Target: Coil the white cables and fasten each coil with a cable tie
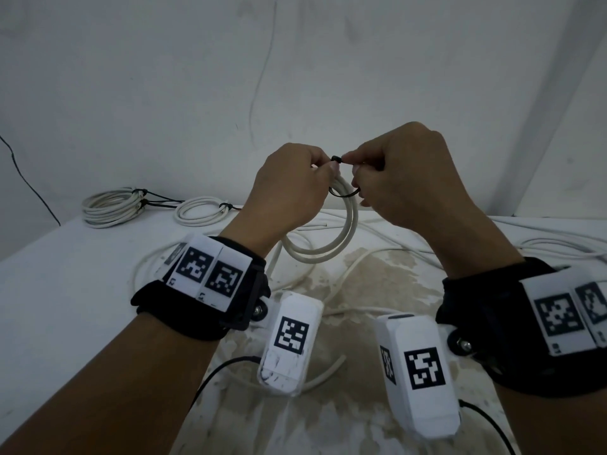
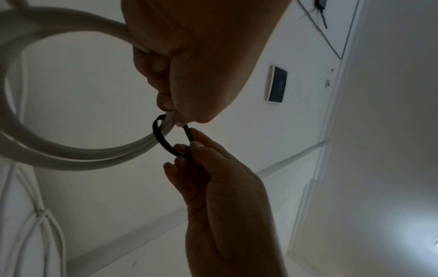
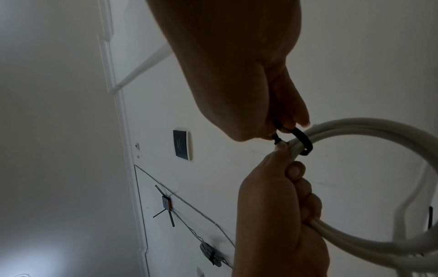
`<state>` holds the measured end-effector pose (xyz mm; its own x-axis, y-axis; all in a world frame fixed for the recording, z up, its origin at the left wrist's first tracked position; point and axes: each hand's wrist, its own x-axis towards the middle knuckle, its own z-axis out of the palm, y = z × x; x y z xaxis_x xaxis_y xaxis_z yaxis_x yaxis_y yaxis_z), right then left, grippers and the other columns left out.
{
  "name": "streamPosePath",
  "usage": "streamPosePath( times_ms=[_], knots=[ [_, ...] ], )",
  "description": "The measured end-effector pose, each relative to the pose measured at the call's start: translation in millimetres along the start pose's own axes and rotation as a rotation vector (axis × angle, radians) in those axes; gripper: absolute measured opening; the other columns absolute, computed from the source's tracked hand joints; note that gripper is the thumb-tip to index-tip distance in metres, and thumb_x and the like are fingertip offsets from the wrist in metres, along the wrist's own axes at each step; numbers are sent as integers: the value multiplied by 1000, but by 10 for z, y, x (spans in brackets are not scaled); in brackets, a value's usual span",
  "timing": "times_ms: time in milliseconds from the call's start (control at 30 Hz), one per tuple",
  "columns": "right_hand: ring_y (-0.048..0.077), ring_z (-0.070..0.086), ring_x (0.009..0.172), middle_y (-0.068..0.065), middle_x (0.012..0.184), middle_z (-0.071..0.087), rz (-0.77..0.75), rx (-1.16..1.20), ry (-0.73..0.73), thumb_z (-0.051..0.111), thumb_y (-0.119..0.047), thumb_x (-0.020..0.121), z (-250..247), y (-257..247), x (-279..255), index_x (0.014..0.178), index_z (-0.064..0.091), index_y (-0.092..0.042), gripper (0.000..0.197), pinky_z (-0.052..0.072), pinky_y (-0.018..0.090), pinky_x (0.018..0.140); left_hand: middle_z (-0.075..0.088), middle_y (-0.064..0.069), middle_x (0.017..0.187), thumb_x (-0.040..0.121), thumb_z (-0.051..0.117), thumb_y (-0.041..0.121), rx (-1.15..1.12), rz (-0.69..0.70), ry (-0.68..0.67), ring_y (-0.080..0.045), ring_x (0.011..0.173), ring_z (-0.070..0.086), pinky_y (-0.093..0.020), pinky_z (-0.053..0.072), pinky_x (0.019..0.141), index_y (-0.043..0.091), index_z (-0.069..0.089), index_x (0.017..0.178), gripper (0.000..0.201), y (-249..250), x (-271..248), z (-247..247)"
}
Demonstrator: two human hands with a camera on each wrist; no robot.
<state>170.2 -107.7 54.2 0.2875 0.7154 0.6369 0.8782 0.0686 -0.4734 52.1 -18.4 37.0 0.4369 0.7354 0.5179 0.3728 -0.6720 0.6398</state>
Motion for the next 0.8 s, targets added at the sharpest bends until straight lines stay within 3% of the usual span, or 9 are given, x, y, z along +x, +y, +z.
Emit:
streamPosePath(
  times_ms=[167, 267, 367, 467, 533, 567, 633, 700, 800],
  knots=[
    [19, 69, 73, -3, 69, 69, 3, -7, 34, 63, -16, 80, 15, -9, -10, 91, 75, -15, 16, 57, 38, 76, 60, 13, 68, 98, 55, 33, 95, 77, -29, -6, 60, 51, -26, 37, 64, 23, 74, 90, 22, 54, -39, 47],
    [19, 70, 73, -1, 70, 69, 78, 74, 44, 64, -18, 79, 66, 54, -6, 104, 61, -14, 25, 57, 39, 77, 68, 12, 80, 97, 57, 33, 49, 96, -35, -10, 75, 61, -28, 45, 71, 26, 73, 92, 18, 75, -56, 48],
    [20, 71, 64, 3, 72, 72, 135, 224, 13, 68, -22, 84, 78, 66, 11, 103, 62, -13, 21, 61, 43, 69, 71, 11, 86, 97, 57, 31, 33, 112, -26, -11, 84, 63, -29, 48, 76, 27, 73, 90, 17, 72, -39, 14],
    [10, 61, 61, -13, 61, 63, 192, 208, 46, 64, -36, 88, 60, 65, 35, 76, 69, -23, 19, 54, 36, 67, 69, 16, 72, 97, 58, 29, -35, 119, -64, 0, 75, 61, -22, 44, 71, 23, 75, 89, 20, 85, -34, -22],
    [7, 47, 54, -16, 49, 52, 266, 217, 56, 65, -32, 86, 16, 67, 41, 67, 69, -18, 24, 41, 29, 62, 64, 24, 60, 98, 59, 25, -84, 126, -122, 9, 65, 57, -9, 37, 63, 21, 75, 91, 18, 100, -50, -24],
    [10, 45, 54, -14, 52, 53, 311, 281, 53, 67, -28, 83, -9, 68, 43, 71, 71, -12, 21, 38, 28, 60, 63, 26, 58, 98, 59, 24, -104, 128, -147, 12, 63, 57, -5, 35, 61, 20, 75, 92, 18, 110, -61, -26],
    [13, 45, 61, 2, 69, 56, 426, 460, 22, 68, -18, 81, -72, 66, 32, 85, 70, 2, 21, 37, 26, 56, 63, 27, 59, 98, 59, 23, -128, 138, -181, 13, 62, 57, -5, 35, 63, 19, 75, 94, 17, 125, -80, -30],
    [13, 47, 64, 3, 74, 55, 531, 605, -15, 67, -13, 83, -101, 66, 22, 87, 69, -1, 13, 38, 24, 55, 61, 28, 57, 98, 59, 23, -127, 151, -201, 13, 59, 55, -10, 37, 68, 19, 76, 95, 18, 143, -99, -25],
    [15, 51, 69, 2, 75, 54, 551, 579, 81, 64, -13, 91, -56, 138, 59, 85, 64, -1, 13, 45, 27, 58, 68, 14, 67, 99, 57, 25, -107, 138, -287, 1, 45, 49, -11, 36, 55, 19, 76, 96, 20, 168, -142, -4]
  ],
)
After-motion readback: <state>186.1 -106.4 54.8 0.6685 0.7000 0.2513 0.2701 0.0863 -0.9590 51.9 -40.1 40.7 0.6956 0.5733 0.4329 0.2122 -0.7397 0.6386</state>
